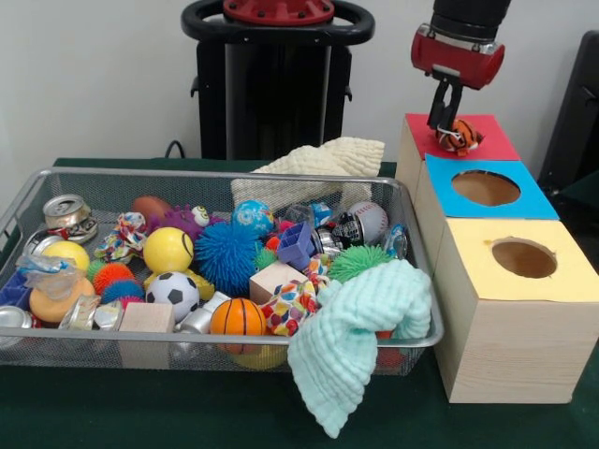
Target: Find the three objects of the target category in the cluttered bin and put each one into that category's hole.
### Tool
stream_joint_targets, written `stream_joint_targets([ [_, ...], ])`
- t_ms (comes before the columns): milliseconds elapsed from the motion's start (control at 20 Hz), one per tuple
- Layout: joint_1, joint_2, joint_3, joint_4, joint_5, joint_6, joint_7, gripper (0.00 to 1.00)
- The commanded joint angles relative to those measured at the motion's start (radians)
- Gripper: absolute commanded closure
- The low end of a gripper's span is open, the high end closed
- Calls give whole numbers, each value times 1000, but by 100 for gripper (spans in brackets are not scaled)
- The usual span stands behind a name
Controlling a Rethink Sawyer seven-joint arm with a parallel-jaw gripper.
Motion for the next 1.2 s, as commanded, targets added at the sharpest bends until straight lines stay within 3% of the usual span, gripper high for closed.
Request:
stream_joint_targets([
  [50,-59,10,124,36,15,-56,143,100],
  [500,-126,-1,224,76,22,-89,141,100],
  [1100,-66,-29,177,72,20,-38,187,100],
  [1150,-54,-29,165,71,20,-36,191,0],
  [1200,-43,-27,153,68,21,-26,200,0],
])
